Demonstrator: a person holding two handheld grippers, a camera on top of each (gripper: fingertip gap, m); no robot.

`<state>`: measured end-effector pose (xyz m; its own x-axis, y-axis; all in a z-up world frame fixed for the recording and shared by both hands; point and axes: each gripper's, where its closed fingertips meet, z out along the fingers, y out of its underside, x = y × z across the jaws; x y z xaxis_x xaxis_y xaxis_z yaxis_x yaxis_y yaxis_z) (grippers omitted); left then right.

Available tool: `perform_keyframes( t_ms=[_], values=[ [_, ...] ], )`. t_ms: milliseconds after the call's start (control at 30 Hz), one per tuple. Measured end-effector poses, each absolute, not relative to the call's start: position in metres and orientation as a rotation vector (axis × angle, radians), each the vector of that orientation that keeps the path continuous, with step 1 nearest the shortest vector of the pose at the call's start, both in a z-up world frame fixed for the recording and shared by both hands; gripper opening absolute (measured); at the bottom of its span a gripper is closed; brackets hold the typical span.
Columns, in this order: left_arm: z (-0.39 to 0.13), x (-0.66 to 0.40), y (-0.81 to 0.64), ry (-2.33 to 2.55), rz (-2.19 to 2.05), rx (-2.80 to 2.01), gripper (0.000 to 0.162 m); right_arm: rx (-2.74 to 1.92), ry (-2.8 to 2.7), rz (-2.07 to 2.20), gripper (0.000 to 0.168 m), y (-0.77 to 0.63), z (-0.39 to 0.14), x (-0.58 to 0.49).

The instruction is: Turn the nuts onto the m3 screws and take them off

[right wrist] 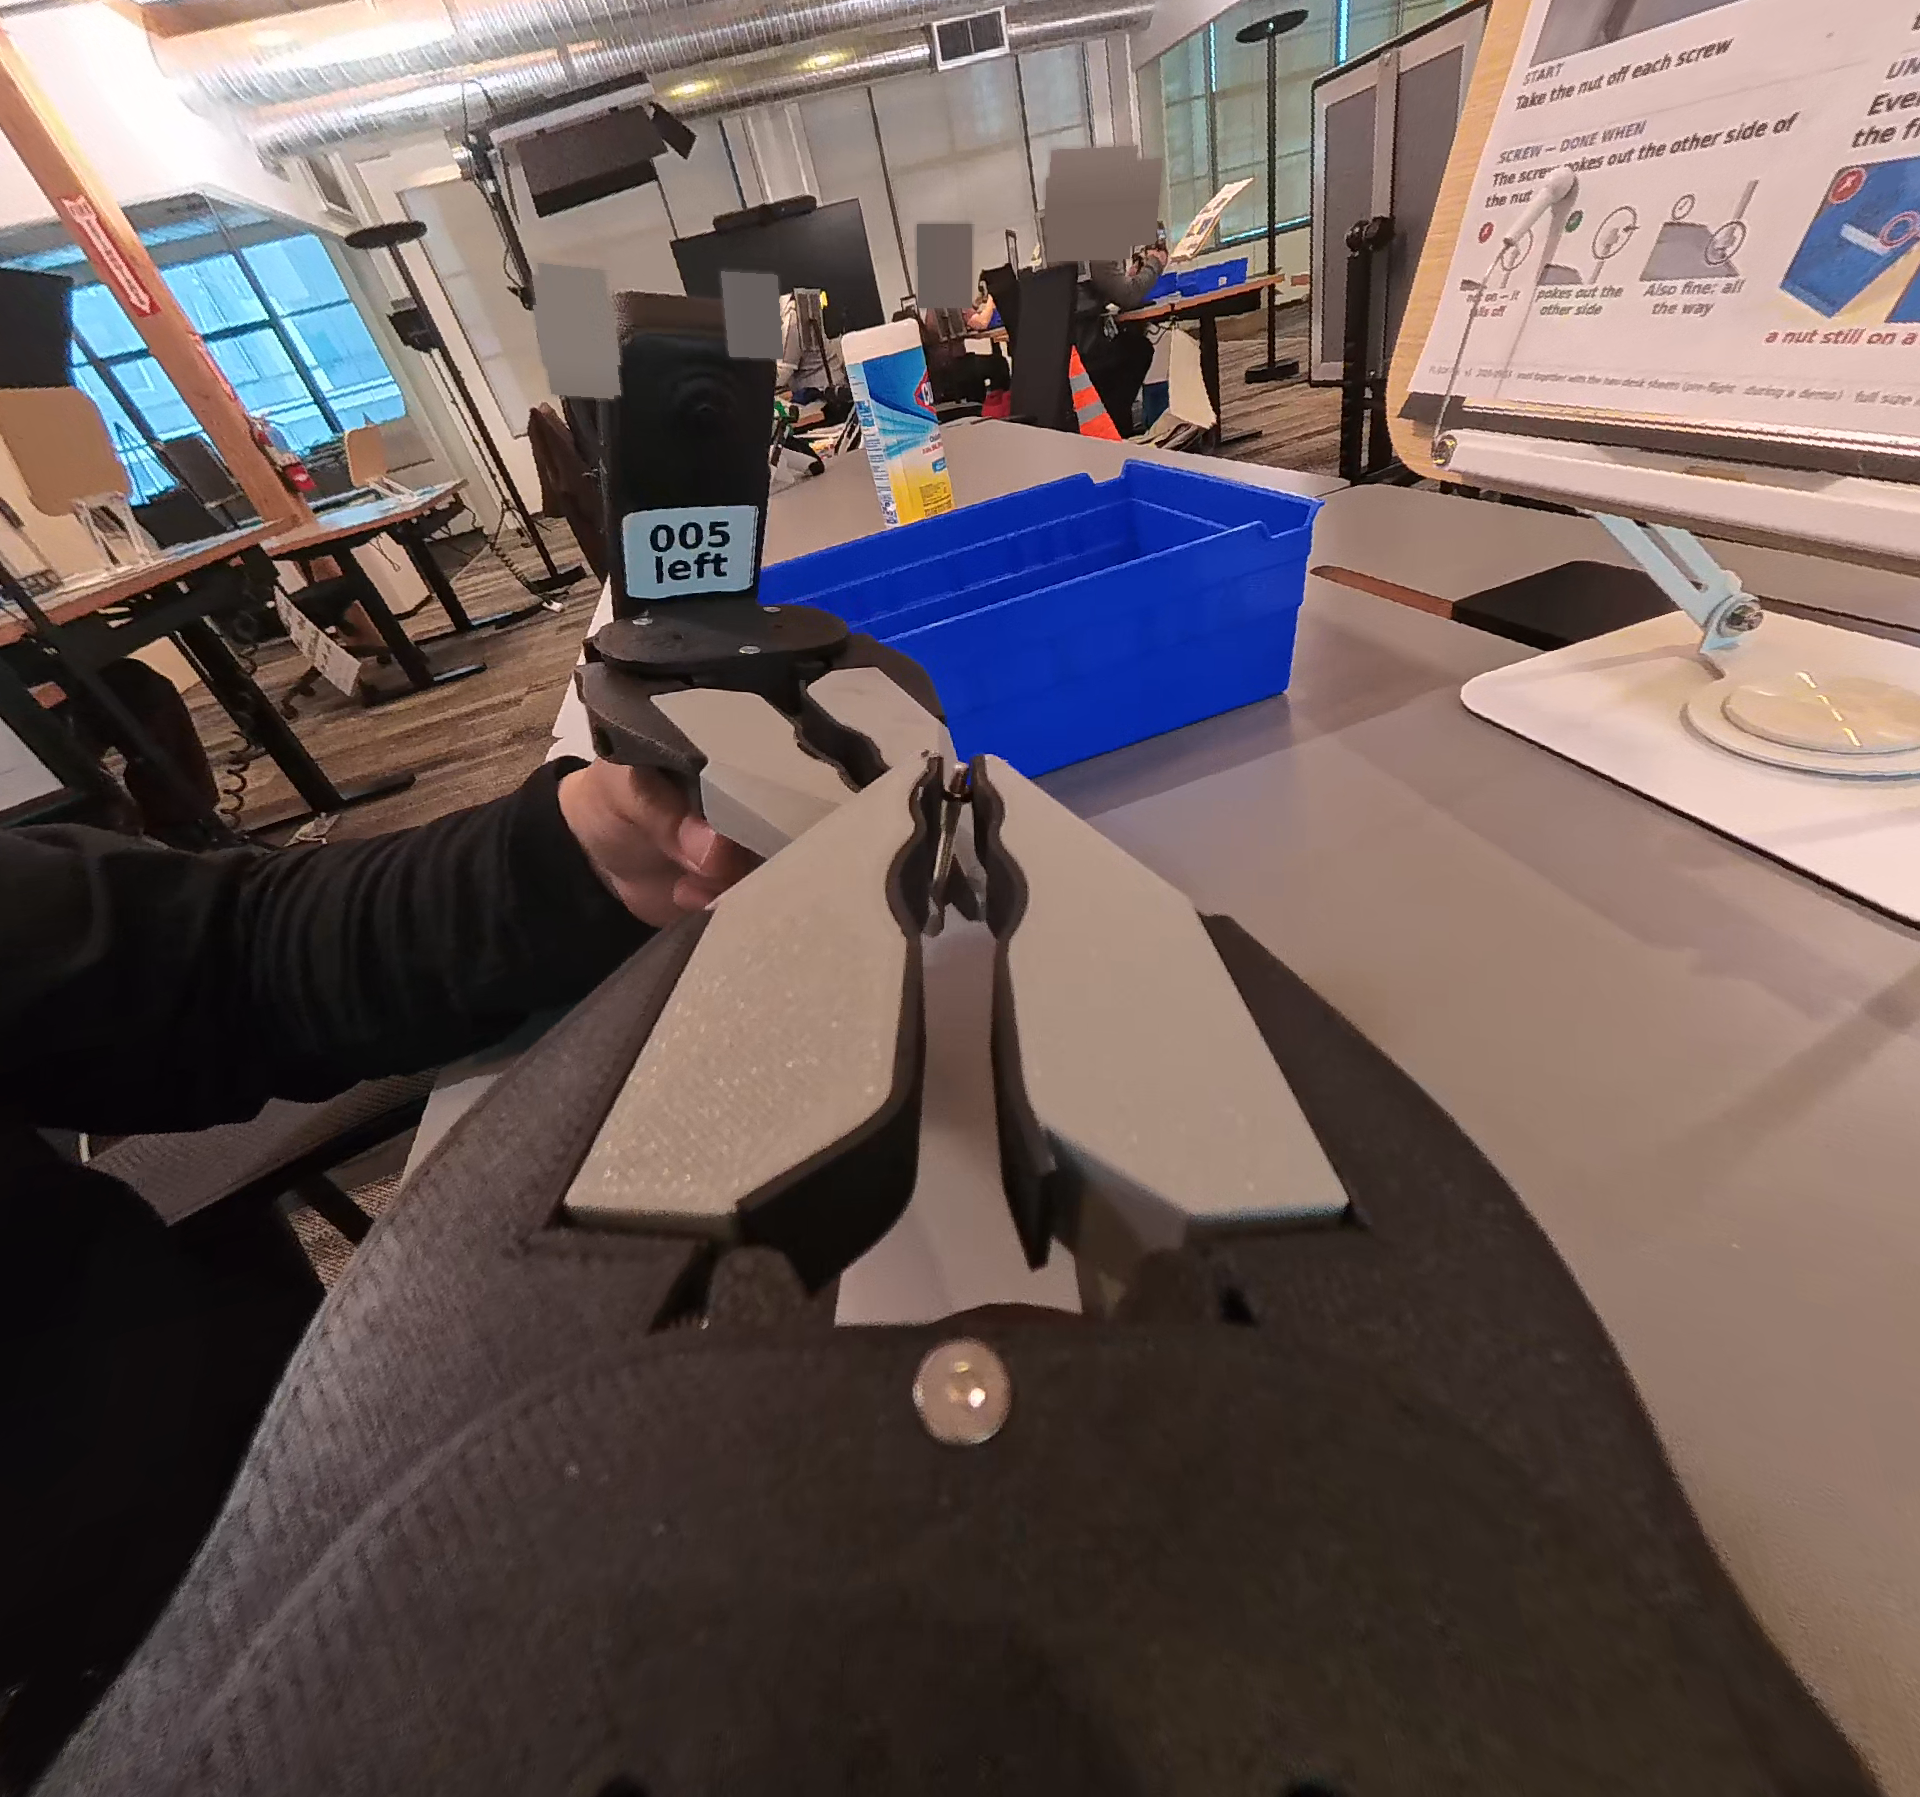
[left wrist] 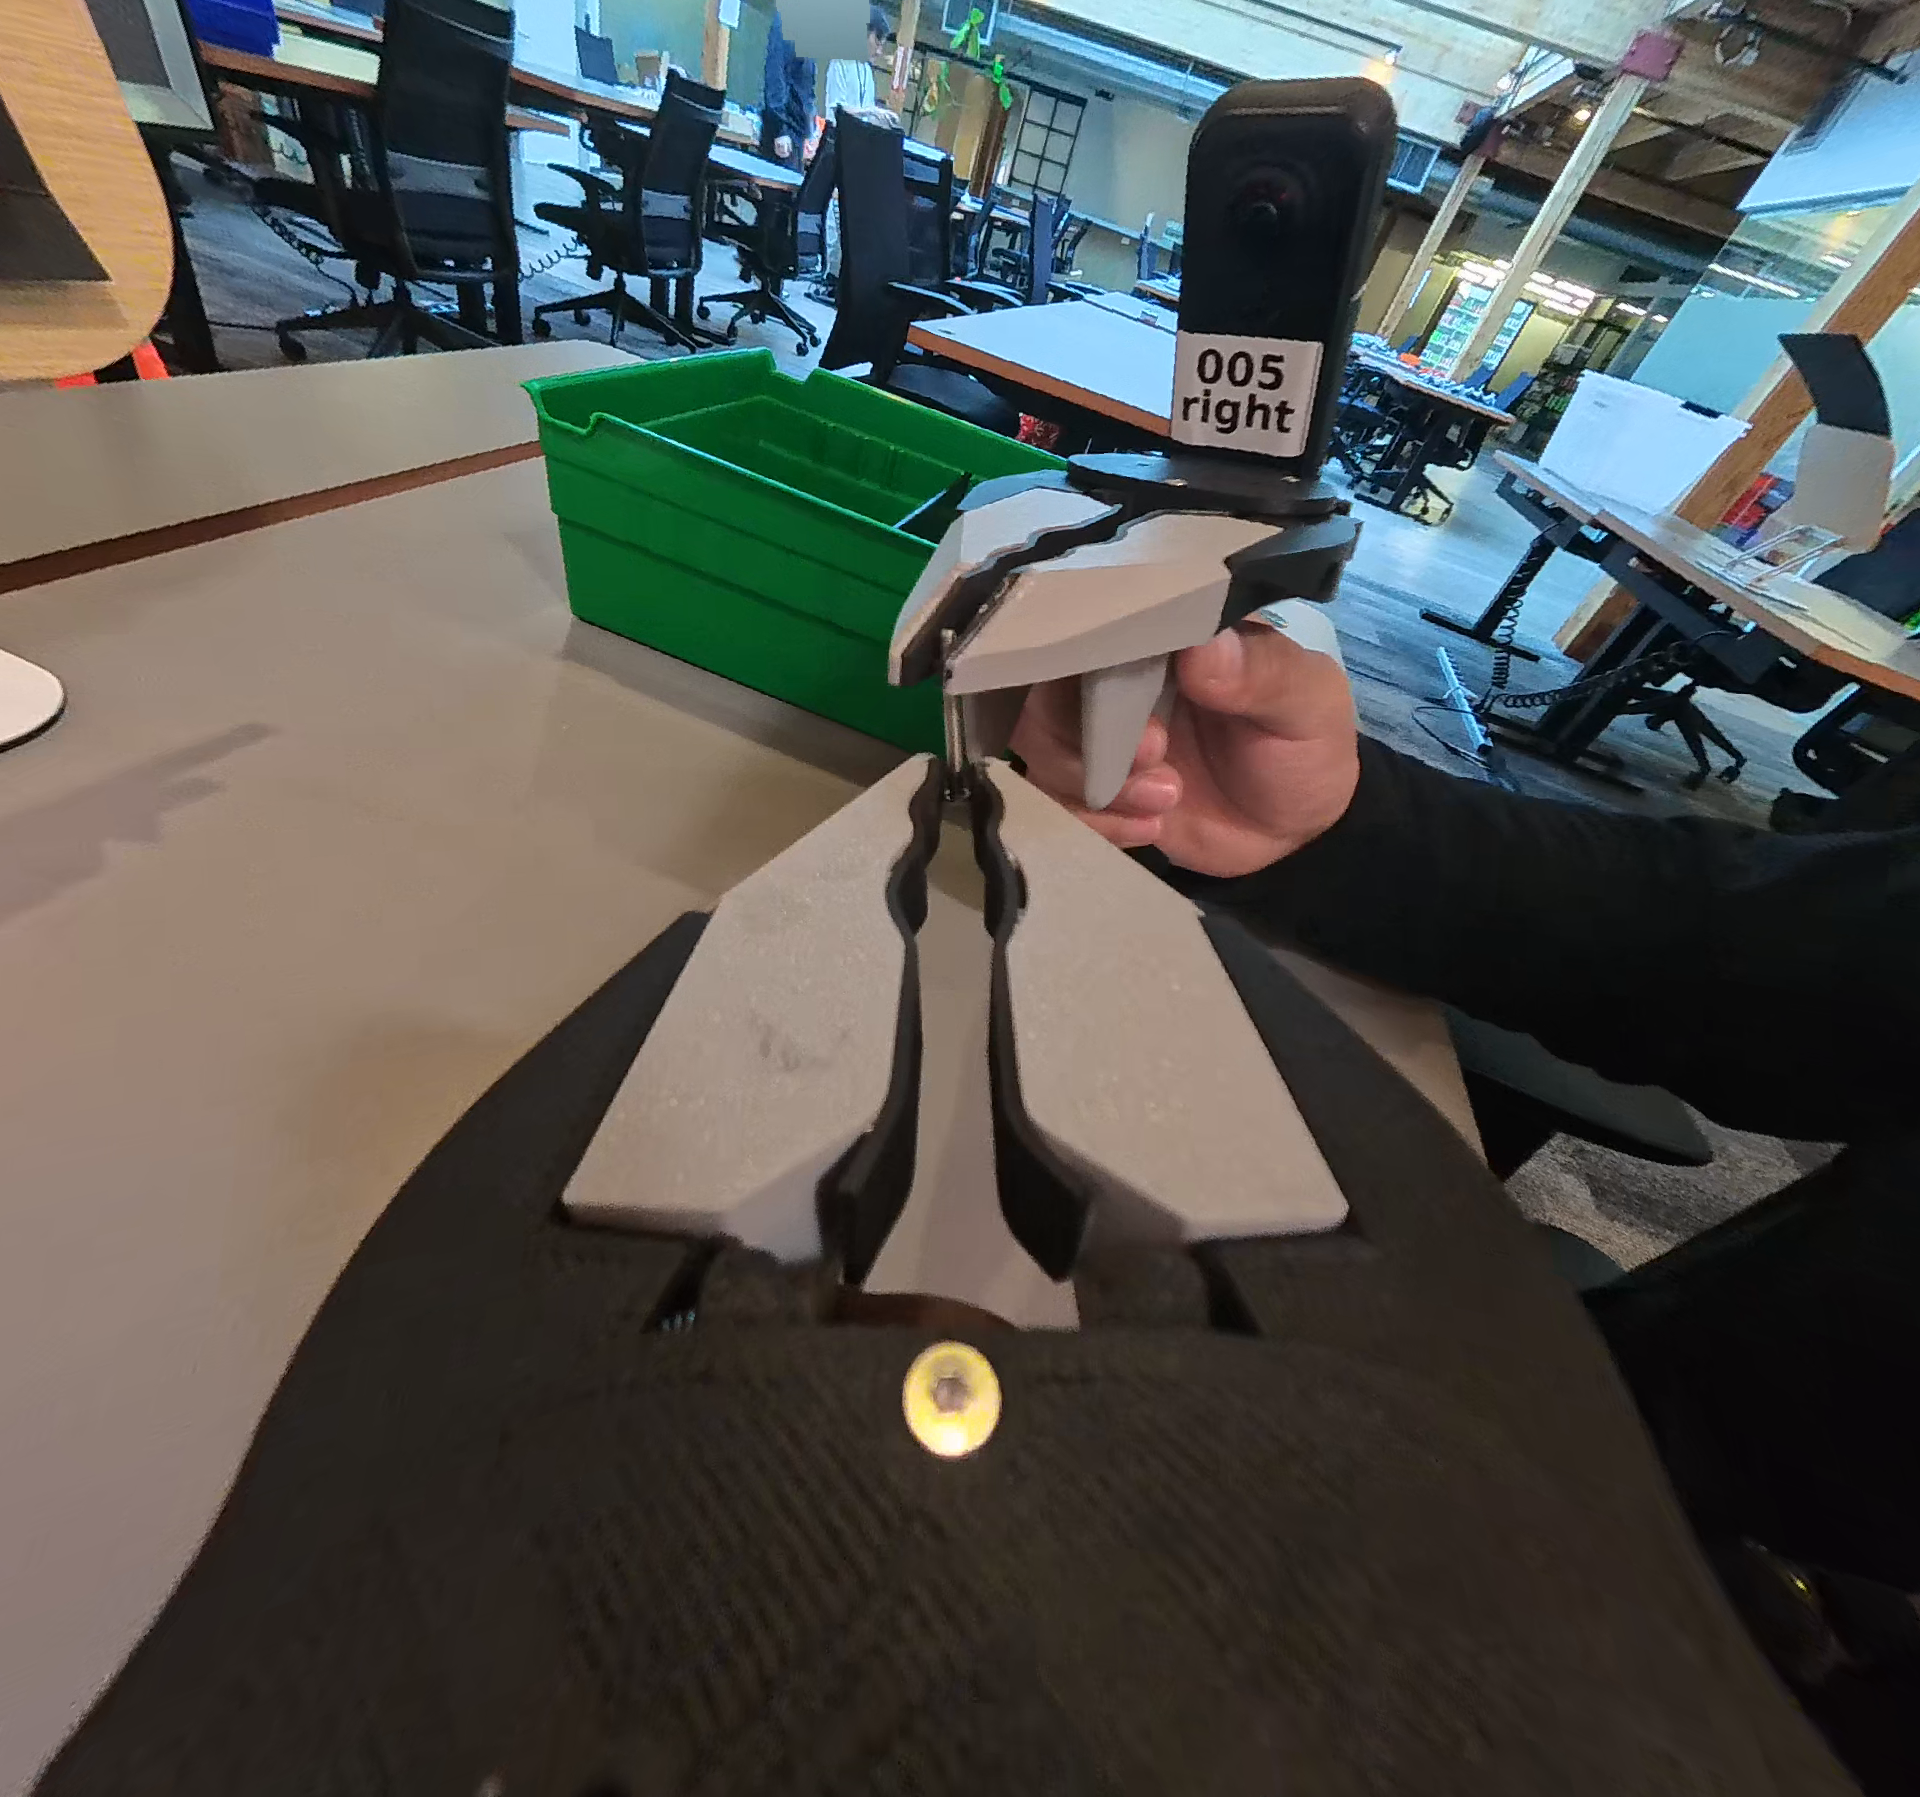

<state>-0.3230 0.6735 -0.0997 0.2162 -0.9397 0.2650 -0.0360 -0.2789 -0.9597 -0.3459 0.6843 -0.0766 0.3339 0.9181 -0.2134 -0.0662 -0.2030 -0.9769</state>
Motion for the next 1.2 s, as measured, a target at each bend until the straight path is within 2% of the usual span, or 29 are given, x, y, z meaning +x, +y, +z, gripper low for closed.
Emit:
perform_keyframes(
  t_ms=[500, 633, 1033, 1200],
  values=[
    [-0.105, -0.326, 0.678, 0.918, -1.252, -1.615, 0.001, -1.544, -0.833, 1.081, 0.002, 0.688, -0.088, -0.349],
    [-0.108, -0.324, 0.677, 0.926, -1.250, -1.627, 0.005, -1.539, -0.819, 1.096, 0.002, 0.689, -0.086, -0.348],
    [-0.107, -0.326, 0.679, 0.958, -1.170, -1.595, 0.000, -1.536, -0.816, 1.133, 0.002, 0.687, -0.086, -0.348],
    [-0.103, -0.330, 0.684, 0.923, -1.153, -1.589, 0.000, -1.544, -0.770, 1.108, 0.016, 0.694, -0.085, -0.342]
  ],
)
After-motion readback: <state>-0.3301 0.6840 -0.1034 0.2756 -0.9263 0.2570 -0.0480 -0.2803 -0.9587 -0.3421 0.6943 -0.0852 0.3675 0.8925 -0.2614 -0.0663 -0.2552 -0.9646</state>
